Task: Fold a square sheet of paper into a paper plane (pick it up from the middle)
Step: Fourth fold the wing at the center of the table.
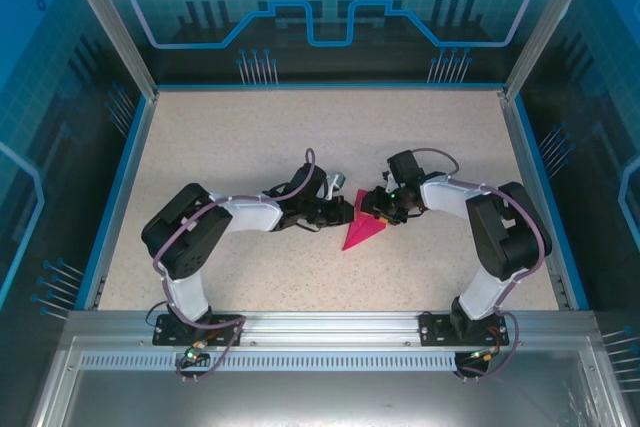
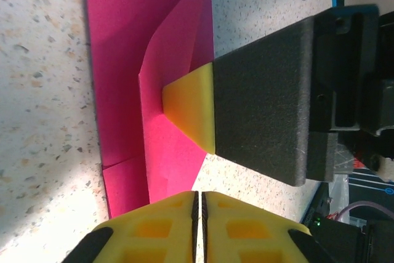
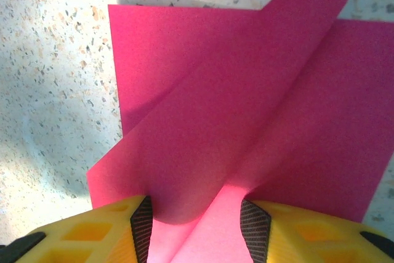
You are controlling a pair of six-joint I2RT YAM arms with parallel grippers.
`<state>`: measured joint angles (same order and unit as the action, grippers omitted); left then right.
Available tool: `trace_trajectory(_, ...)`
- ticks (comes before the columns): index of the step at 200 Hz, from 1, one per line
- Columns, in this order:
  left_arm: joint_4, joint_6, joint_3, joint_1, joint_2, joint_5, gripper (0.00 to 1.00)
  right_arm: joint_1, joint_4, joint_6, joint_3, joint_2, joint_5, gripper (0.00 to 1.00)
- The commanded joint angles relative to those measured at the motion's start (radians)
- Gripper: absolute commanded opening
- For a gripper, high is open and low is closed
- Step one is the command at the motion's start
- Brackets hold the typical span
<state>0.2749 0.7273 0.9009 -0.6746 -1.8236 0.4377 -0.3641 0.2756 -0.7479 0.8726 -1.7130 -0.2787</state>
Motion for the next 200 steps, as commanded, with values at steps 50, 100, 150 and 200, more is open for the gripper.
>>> trace_trajectory(50, -0.033, -0.031, 0.078, -0.003, -0.082, -0.001, 0.11, -0.008, 0.119, -0.016, -0.034, -0.101, 0.156, 0.48)
trace_trajectory(100, -0.072, -0.039, 0.104, -0.003, -0.123, -0.008, 0.09, -0.009, 0.114, -0.01, -0.034, -0.109, 0.149, 0.46)
trace_trajectory(150, -0.079, -0.039, 0.104, -0.003, -0.131, -0.014, 0.09, -0.01, 0.109, 0.008, -0.031, -0.1, 0.139, 0.46)
trace_trajectory(200, -0.072, -0.034, 0.098, -0.003, -0.132, -0.011, 0.08, -0.012, 0.131, 0.019, -0.012, -0.128, 0.15, 0.44)
